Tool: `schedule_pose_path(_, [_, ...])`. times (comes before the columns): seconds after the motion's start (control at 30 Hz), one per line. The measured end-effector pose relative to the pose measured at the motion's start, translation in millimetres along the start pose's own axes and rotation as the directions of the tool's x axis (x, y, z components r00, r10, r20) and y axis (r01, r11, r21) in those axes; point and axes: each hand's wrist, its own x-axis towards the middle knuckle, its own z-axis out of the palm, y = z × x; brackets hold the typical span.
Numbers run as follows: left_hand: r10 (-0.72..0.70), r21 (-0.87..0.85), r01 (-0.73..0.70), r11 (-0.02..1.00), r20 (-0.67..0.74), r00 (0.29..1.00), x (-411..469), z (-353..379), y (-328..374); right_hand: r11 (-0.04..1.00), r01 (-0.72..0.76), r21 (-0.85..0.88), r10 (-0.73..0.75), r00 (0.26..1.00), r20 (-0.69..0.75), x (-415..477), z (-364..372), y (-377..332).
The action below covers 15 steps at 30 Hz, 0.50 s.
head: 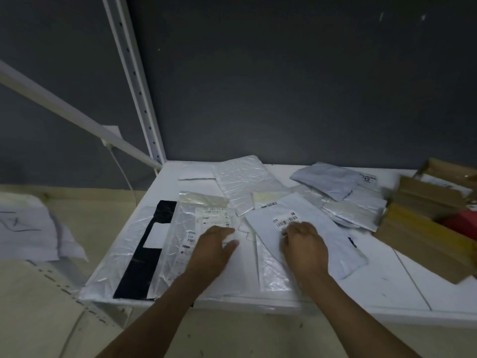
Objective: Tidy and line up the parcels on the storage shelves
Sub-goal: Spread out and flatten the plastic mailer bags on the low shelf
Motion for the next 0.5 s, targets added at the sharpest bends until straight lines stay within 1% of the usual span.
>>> schedule_pose_path(0.03, [-0.02, -0.092, 0.021, 0.996, 0.007, 1.0, 0, 3, 11, 0.999, -0.042, 0.019, 0.042, 0.999, 0.025, 1, 1, 7])
schedule_pose_path(0.07, [-0.039, -0.148, 0.042, 0.988, 0.028, 0.999, 0, 8, 19, 0.995, -0.097, -0.004, 0.097, 0.99, 0.101, 2, 0, 16])
schedule_pose_path(0.13, [-0.057, -0.162, 0.076, 0.984, 0.118, 0.991, 2, 19, 34, 0.978, -0.209, -0.008, 0.206, 0.952, 0.227, 0, -1, 33])
schedule_pose_path(0.17, [-0.075, -0.156, 0.103, 0.982, 0.174, 0.982, 3, 25, 40, 0.97, -0.243, 0.024, 0.228, 0.936, 0.269, -2, -2, 40])
schedule_pose_path(0.23, [-0.124, -0.189, 0.172, 0.967, 0.242, 0.962, 5, 40, 47, 0.968, -0.242, 0.067, 0.21, 0.928, 0.309, -7, -3, 52])
schedule_pose_path(0.27, [-0.144, -0.269, 0.208, 0.94, 0.238, 0.96, 5, 47, 49, 0.974, -0.214, 0.068, 0.184, 0.935, 0.303, -10, -3, 56])
schedule_pose_path(0.3, [-0.176, -0.369, 0.246, 0.896, 0.213, 0.961, 5, 54, 51, 0.979, -0.186, 0.081, 0.155, 0.945, 0.289, -13, -4, 59])
schedule_pose_path(0.37, [-0.261, -0.555, 0.282, 0.783, 0.12, 0.958, 7, 64, 53, 0.978, -0.139, 0.156, 0.091, 0.956, 0.28, -15, -5, 62])
schedule_pose_path(0.43, [-0.322, -0.67, 0.288, 0.684, 0.077, 0.944, 9, 71, 57, 0.95, -0.127, 0.284, 0.036, 0.951, 0.306, -16, -7, 61])
schedule_pose_path(0.47, [-0.33, -0.683, 0.283, 0.673, 0.065, 0.942, 9, 73, 60, 0.93, -0.129, 0.343, 0.015, 0.949, 0.315, -16, -8, 60])
schedule_pose_path(0.5, [-0.328, -0.66, 0.28, 0.697, 0.054, 0.943, 8, 73, 64, 0.915, -0.132, 0.382, 0.002, 0.947, 0.321, -16, -11, 58])
